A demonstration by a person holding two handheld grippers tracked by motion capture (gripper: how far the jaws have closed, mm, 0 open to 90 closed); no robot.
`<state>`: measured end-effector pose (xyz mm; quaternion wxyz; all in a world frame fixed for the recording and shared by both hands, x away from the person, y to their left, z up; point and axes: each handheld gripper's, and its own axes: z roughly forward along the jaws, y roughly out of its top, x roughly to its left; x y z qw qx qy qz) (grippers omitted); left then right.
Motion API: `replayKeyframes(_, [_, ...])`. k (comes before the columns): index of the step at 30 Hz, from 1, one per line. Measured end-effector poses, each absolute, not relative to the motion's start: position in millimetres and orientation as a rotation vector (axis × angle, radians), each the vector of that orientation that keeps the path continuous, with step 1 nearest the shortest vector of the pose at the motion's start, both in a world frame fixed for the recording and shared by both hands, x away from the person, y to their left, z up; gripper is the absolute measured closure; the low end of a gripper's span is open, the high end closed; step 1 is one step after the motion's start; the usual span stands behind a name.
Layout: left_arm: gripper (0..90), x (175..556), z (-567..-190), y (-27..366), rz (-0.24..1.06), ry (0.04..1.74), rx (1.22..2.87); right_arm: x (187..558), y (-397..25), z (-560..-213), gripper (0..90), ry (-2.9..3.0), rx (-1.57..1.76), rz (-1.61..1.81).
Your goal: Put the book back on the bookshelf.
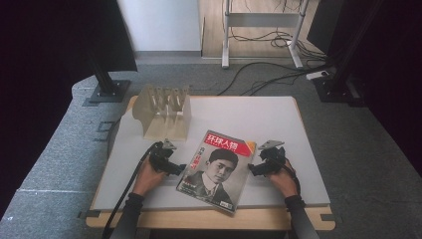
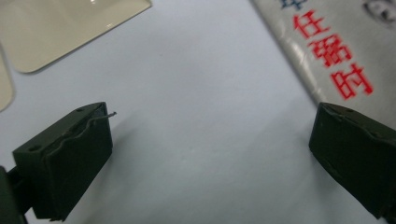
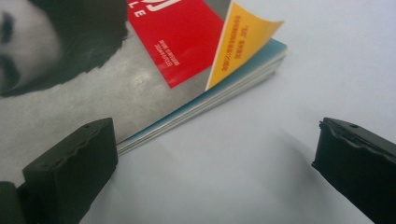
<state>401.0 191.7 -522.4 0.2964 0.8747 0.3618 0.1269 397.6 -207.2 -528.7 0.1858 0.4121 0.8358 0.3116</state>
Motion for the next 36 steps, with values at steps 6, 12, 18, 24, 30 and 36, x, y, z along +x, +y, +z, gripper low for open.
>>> replayKeyframes(6, [0.0,387.3,-521.3,186.4,0.349,0.914,2.349,409.5,-204.4,-529.0,0.0,2.35,1.181,0.882])
replayKeyframes(12, [0.0,370.6,-525.1,184.1,0.313,0.902,2.315,424.8,-203.9,-531.3,0.0,2.315,1.222,0.911])
replayKeyframes(18, [0.0,355.5,-527.5,180.0,0.32,0.877,2.293,415.5,-205.9,-530.8,6.6,2.317,1.224,0.945])
replayKeyframes(24, [0.0,345.9,-527.8,169.5,0.313,0.839,2.304,414.9,-205.1,-527.8,1.6,2.327,1.2,0.884])
replayKeyframes(30, [0.0,340.3,-527.9,160.3,0.299,0.802,2.316,432.6,-204.5,-528.6,0.0,2.32,1.232,0.864])
replayKeyframes(36, [0.0,336.0,-528.0,153.2,0.27,0.758,2.325,444.8,-201.3,-527.3,1.5,2.315,1.249,0.853])
